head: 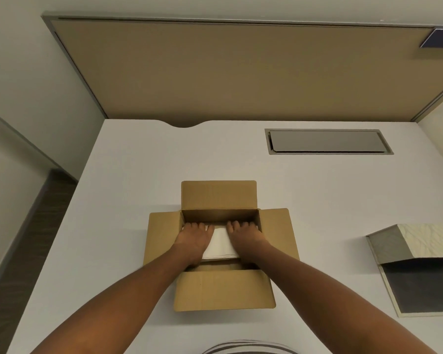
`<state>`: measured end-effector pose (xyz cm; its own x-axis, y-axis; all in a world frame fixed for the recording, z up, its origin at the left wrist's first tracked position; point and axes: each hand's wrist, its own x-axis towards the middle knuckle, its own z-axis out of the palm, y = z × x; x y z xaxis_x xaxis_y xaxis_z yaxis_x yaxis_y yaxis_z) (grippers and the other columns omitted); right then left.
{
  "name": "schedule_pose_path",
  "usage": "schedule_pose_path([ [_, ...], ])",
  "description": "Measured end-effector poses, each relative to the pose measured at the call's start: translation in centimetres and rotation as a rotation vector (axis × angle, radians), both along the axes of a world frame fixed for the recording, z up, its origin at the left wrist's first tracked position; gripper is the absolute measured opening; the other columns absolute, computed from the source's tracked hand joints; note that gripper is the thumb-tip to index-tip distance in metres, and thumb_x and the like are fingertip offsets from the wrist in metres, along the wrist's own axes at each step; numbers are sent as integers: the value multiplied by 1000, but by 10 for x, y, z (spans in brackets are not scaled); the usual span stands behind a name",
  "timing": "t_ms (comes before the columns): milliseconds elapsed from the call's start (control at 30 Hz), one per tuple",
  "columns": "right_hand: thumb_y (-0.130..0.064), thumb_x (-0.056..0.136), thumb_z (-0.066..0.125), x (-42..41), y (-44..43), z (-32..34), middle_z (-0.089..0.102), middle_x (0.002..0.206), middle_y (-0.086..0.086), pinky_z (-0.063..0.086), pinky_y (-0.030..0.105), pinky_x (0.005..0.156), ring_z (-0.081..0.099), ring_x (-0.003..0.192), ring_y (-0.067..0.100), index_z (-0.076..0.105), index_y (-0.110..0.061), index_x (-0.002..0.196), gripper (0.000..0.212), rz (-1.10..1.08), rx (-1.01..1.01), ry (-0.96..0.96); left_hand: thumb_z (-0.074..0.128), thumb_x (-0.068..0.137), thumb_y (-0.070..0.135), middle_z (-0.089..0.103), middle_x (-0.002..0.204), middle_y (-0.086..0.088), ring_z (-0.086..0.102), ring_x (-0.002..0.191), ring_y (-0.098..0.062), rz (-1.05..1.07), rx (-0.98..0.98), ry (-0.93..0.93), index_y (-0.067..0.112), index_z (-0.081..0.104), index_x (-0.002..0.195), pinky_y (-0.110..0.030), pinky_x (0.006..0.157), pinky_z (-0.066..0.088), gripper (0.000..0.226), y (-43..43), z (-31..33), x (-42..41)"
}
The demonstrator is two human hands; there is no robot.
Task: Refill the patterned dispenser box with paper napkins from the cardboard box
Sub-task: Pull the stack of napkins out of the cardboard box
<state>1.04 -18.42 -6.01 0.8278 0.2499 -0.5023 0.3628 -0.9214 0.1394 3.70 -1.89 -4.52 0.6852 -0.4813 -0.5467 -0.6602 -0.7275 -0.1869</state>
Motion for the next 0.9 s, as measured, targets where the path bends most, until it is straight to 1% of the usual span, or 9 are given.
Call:
schedule_pose_path([
  [67, -18, 94, 55, 1, -1, -1, 43, 140, 24, 45, 51, 99, 53, 117, 42, 21, 0, 147, 65, 7, 10, -3, 76, 68, 19, 49, 127, -17, 52, 110, -32, 3, -2, -11, 11, 23, 141, -43, 95, 42, 91, 0, -2, 0],
  [167, -18, 91, 60, 2, -3, -2, 42, 140, 24, 44, 51, 102, 52, 119, 42, 22, 0, 147, 70, 24, 13, 4, 78, 67, 23, 49, 128, -17, 51, 112, -32, 14, -19, -7, 12, 22, 143, -43, 97, 41, 95, 1, -7, 1],
  [300, -19, 88, 65, 2, -3, -4, 46, 137, 23, 45, 50, 102, 52, 119, 42, 28, -2, 143, 69, 24, 2, 4, 83, 60, 43, 47, 132, -17, 49, 116, -32, 35, -56, 10, 13, 20, 144, -43, 101, 40, 109, 1, -12, 2],
  [333, -19, 87, 66, 2, -2, -4, 47, 136, 23, 45, 50, 102, 52, 119, 41, 29, -2, 142, 68, 25, -5, 5, 83, 59, 45, 47, 132, -17, 49, 116, -32, 34, -54, 14, 12, 19, 144, -44, 101, 40, 111, 0, -12, 3],
  [467, -20, 86, 67, 4, -2, -4, 47, 135, 23, 46, 49, 100, 53, 117, 41, 31, -1, 141, 68, 32, -17, 15, 86, 57, 41, 46, 132, -16, 48, 118, -31, 49, -53, 45, 12, 22, 143, -44, 103, 39, 111, -1, -13, 5],
  [633, -21, 80, 72, 7, -3, -7, 50, 132, 22, 46, 49, 98, 54, 114, 40, 34, -2, 139, 72, 23, -10, 28, 82, 59, 28, 50, 128, -13, 50, 115, -29, 66, -52, 66, 11, 31, 136, -43, 103, 40, 94, -2, -15, 8],
  [700, -22, 80, 72, 7, -3, -8, 51, 131, 22, 46, 49, 100, 54, 115, 40, 35, -2, 138, 71, 15, 2, 31, 79, 60, 27, 51, 126, -13, 51, 113, -28, 81, -61, 71, 12, 32, 135, -42, 102, 41, 89, -2, -17, 9],
  [900, -24, 77, 76, 6, -5, -7, 52, 131, 22, 44, 49, 101, 54, 117, 39, 35, -4, 139, 78, 11, 41, 48, 80, 55, 34, 50, 125, -11, 52, 111, -28, 79, -85, 79, 13, 28, 137, -42, 100, 44, 99, 0, -20, 9],
])
